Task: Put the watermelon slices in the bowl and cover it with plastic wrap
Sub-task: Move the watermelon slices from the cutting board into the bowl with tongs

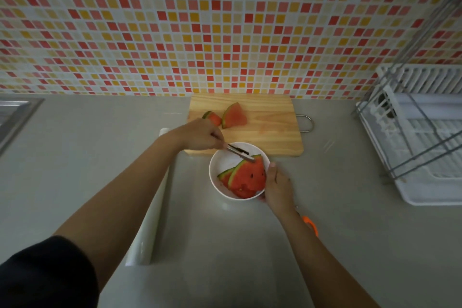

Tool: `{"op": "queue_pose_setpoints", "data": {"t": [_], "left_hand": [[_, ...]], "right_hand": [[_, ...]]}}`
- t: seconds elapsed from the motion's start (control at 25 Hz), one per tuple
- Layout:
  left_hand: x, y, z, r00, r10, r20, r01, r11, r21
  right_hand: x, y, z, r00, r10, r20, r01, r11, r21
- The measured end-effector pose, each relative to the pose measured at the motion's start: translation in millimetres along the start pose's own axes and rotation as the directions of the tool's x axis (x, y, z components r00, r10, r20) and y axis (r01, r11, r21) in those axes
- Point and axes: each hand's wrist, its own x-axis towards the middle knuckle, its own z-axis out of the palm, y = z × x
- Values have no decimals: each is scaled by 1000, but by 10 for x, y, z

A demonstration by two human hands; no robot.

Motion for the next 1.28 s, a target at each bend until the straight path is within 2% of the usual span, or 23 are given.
{"op": "queue_pose_setpoints", "data": {"t": [0.12, 0.32, 0.52, 0.6, 0.84, 1.04, 1.2, 1.28], "left_hand": [[-39, -51, 84, 997, 60, -47, -63, 996, -61], [71, 85, -171, 995, 102, 14, -103, 991, 89], [130, 355, -296, 983, 135, 123, -155, 973, 170], [92, 354, -246, 984, 137, 110, -155, 972, 176], [-404, -107, 39, 995, -19, -97, 15, 999, -37], [-747, -309, 525, 963, -85, -256, 9, 959, -285], [-770, -383, 708, 948, -170, -268, 31, 890, -455], [-778, -389, 720, 944, -168, -283, 23, 892, -451]], "right_hand": [[-15, 15, 3, 997, 46, 54, -51, 996, 77], [-1, -1, 22, 994, 67, 81, -75, 991, 108], [-3, 0, -7, 1000, 15, 4, -15, 999, 41], [-3, 8, -4, 1000, 7, -18, -6, 999, 38], [29, 40, 17, 1000, 11, 29, -13, 998, 56], [19, 16, 2, 998, 42, 37, -44, 998, 55], [-12, -15, -3, 1000, 9, -19, -9, 1000, 16], [2, -2, 5, 1000, 13, 7, -13, 1000, -2]]}}
